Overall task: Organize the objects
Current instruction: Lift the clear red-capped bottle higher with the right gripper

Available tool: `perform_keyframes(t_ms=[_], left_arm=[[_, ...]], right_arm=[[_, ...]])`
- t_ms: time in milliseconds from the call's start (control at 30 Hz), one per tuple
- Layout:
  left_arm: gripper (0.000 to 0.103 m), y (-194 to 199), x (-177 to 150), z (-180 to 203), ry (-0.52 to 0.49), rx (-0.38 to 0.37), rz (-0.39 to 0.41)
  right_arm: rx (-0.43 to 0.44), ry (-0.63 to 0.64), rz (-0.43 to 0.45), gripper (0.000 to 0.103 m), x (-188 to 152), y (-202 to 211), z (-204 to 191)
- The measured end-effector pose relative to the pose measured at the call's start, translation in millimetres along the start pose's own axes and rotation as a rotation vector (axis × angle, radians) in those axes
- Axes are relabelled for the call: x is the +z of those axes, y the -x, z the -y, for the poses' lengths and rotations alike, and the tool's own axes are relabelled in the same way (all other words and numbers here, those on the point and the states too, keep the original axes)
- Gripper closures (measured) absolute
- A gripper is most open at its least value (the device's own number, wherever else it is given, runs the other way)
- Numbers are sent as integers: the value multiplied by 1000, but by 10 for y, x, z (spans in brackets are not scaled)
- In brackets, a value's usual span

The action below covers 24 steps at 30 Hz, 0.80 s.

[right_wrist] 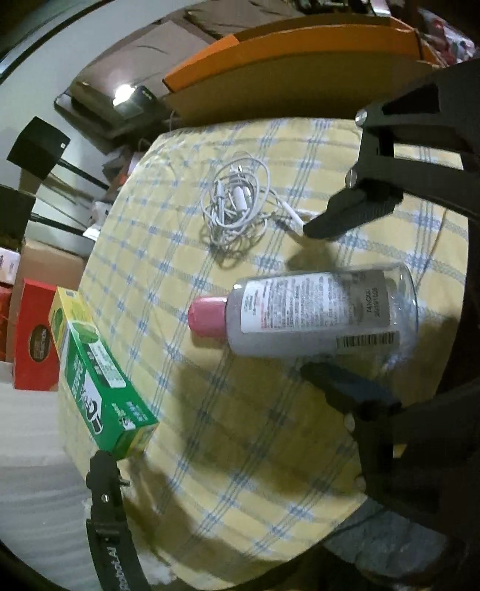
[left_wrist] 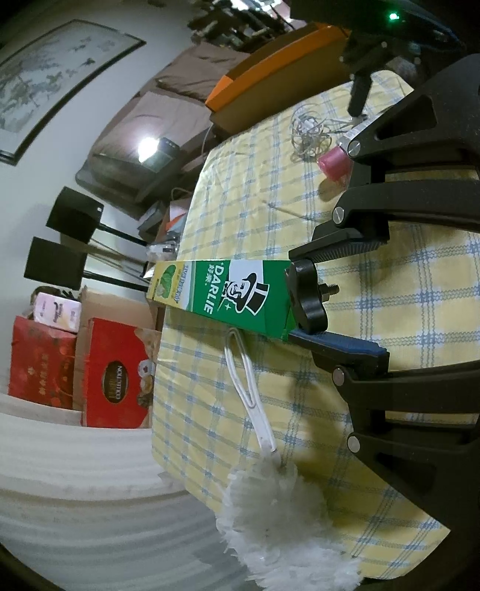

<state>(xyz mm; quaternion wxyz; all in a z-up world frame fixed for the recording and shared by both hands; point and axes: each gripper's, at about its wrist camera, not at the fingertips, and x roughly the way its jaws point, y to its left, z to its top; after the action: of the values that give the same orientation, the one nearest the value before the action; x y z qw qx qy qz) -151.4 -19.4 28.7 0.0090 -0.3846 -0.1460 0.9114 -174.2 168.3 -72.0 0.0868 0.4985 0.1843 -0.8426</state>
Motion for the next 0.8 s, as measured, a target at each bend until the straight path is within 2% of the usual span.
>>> perform_keyframes(t_ms=[67, 200, 267, 433, 500, 567, 667, 800], left_arm=[[69, 7, -4, 4, -1, -3, -3], [69, 44, 2, -1, 3, -6, 3], [69, 64, 12, -5, 4, -6, 6], [69, 72, 28, -54, 29, -17, -5], [69, 65, 30, -72, 32, -17, -7], [69, 56, 32, -91, 35, -14, -9], [69, 55, 32, -119, 48, -24, -14], [69, 73, 33, -132, 53, -27, -12]], right_arm=[[25, -15, -24, 15, 45, -49, 79], [149, 15, -149, 9, 226, -220, 253], [156, 45, -219, 4, 307, -278, 256], [173, 176, -356, 4, 386, -273, -9], [203, 212, -373, 1, 394, -277, -134], [245, 191, -385, 0, 430, -322, -146], [241, 132, -345, 0, 523, -391, -81], [233, 43, -406, 0, 602, -511, 7]])
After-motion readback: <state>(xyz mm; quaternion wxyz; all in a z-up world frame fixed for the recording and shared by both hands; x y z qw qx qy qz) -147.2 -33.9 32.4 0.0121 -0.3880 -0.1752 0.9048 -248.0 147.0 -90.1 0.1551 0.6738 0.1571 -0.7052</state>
